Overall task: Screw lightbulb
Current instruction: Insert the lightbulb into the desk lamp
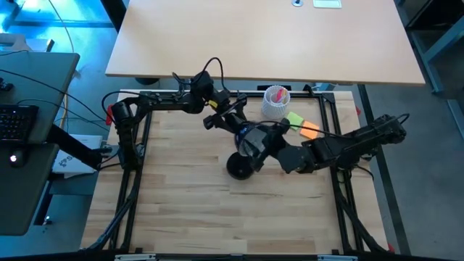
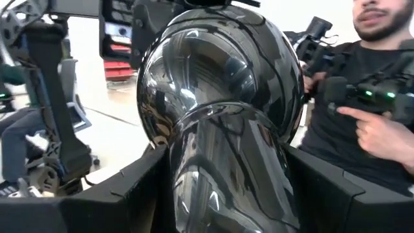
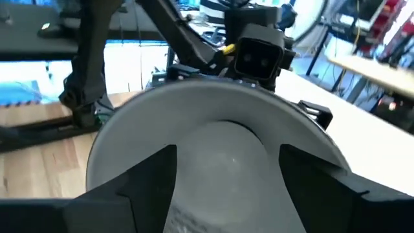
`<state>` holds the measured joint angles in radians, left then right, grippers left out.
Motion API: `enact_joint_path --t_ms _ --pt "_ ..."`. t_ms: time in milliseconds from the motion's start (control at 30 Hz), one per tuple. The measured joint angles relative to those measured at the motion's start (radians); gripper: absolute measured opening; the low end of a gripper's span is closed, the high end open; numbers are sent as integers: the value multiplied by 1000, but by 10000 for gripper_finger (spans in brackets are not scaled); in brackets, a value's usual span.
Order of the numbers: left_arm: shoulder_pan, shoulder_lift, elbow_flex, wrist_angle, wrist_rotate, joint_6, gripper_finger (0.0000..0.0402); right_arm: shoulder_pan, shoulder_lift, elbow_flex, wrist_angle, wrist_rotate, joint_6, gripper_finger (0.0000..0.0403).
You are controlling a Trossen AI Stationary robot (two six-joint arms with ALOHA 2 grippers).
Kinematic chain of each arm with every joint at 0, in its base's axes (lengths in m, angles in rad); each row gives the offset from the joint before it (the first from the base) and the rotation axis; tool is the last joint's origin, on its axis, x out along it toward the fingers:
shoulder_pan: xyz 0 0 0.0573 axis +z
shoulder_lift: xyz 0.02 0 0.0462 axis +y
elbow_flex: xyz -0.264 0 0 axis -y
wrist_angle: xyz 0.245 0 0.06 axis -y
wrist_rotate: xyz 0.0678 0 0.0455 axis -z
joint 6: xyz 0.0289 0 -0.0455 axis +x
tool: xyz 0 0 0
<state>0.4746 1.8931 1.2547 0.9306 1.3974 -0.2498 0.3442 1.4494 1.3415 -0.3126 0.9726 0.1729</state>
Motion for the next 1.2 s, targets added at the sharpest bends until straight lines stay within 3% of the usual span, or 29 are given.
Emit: enact_joint_path --t_ms 333,567,767,900,1067,1200 --pt "5 -2 2 0 116 -1 264 90 0 1 2 16 -276 267" --pt "5 -2 1 -3 106 -7 264 133 -1 2 4 -39 -543 267" --pt "12 0 -1 -10 20 -39 264 86 -2 2 2 -117 -950 268" --pt "13 0 -1 -10 -12 -49 264 57 -2 2 -4 -108 -1210 268" --pt "12 0 -2 -8 -24 -55 264 11 -2 2 -7 -113 -1312 268" --pt "7 0 -2 -10 -61 -53 264 -28 -2 2 -19 -153 -1270 268"
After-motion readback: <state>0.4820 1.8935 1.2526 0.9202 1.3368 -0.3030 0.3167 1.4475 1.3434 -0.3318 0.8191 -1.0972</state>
